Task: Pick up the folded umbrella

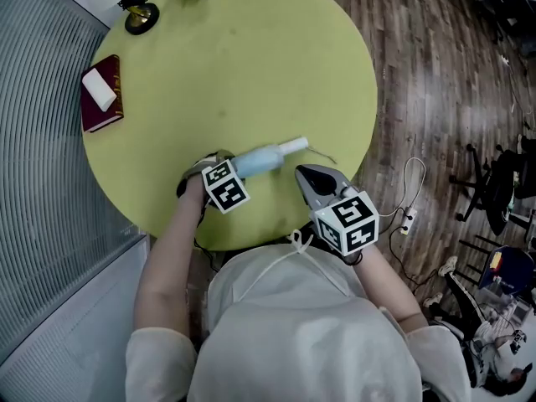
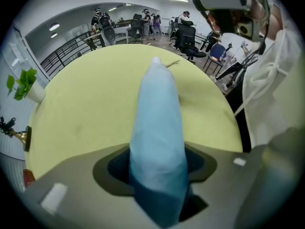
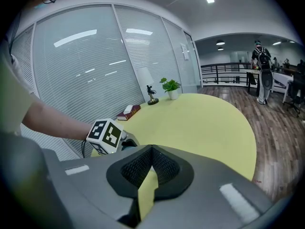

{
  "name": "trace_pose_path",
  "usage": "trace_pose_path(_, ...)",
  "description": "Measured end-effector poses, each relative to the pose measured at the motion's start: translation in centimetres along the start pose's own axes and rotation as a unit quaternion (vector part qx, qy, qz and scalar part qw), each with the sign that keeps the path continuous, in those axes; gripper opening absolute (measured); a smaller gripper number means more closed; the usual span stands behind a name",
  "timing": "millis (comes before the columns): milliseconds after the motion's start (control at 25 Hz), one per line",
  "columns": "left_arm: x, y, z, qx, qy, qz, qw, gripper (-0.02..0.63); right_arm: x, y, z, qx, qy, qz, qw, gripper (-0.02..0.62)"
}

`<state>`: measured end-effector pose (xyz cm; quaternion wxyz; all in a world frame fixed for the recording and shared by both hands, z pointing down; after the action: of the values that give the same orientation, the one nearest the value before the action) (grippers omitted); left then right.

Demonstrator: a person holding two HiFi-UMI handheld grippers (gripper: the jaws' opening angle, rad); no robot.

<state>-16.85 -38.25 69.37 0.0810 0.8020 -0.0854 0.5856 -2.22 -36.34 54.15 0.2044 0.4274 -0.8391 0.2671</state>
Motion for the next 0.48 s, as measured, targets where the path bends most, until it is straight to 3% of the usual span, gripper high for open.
trace_pose_path(240,-0.5,-0.9,-1.3,-0.02,0.0,0.012,0.9997,0.268,-0.6,-0.2,0.2,-0.008,-0.005,0.0,1.0,0.0)
trace_pose_path(480,-3.5,-1.7,-0.6,-0.089,-0.052,0.049,0.9935,0.268,-1.6,0.3,0.9,-0.024,-0.017,0.012,0.999,0.0)
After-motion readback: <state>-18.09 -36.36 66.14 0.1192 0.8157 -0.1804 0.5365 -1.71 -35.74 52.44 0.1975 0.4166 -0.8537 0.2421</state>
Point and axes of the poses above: the fingertips, and each gripper's own axes: x forward along the fingers, y to its left, z out of its top, the point moved 3 cm from there along -x, backward along the fingers, and after that the axes turned 4 degrees about -y, right-handed, at the moved point
